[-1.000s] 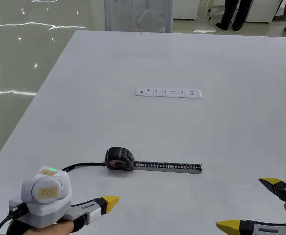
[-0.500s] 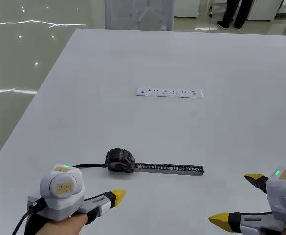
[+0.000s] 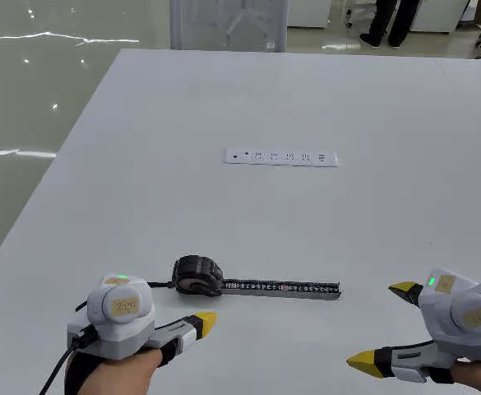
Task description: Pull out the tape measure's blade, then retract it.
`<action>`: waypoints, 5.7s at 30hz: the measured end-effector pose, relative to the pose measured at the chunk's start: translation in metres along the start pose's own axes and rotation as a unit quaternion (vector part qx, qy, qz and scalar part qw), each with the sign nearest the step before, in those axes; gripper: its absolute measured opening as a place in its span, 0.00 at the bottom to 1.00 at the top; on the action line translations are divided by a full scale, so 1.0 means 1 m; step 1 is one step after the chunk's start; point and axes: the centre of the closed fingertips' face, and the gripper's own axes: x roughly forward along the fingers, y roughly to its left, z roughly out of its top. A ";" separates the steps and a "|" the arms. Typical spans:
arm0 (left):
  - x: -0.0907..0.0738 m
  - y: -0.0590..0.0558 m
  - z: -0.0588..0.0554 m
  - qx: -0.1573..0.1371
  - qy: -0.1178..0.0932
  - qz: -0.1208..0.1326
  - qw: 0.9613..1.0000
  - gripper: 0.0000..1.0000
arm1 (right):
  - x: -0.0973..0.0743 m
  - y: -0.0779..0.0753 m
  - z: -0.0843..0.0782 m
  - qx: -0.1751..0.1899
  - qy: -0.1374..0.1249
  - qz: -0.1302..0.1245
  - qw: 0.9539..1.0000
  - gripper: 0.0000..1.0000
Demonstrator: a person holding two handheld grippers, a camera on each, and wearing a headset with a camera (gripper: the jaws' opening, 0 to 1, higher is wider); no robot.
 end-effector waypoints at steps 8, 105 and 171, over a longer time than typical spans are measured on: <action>0.019 -0.002 0.010 -0.002 -0.006 -0.001 1.000 0.93 | 0.024 -0.014 -0.002 -0.029 0.023 0.019 0.999 0.80; 0.107 -0.003 0.012 -0.053 -0.023 0.028 0.998 0.60 | 0.120 -0.065 -0.029 -0.220 0.134 0.157 0.954 0.13; 0.105 -0.002 0.012 -0.041 -0.036 0.002 0.999 0.54 | 0.137 -0.049 -0.008 -0.225 0.108 0.159 0.955 0.12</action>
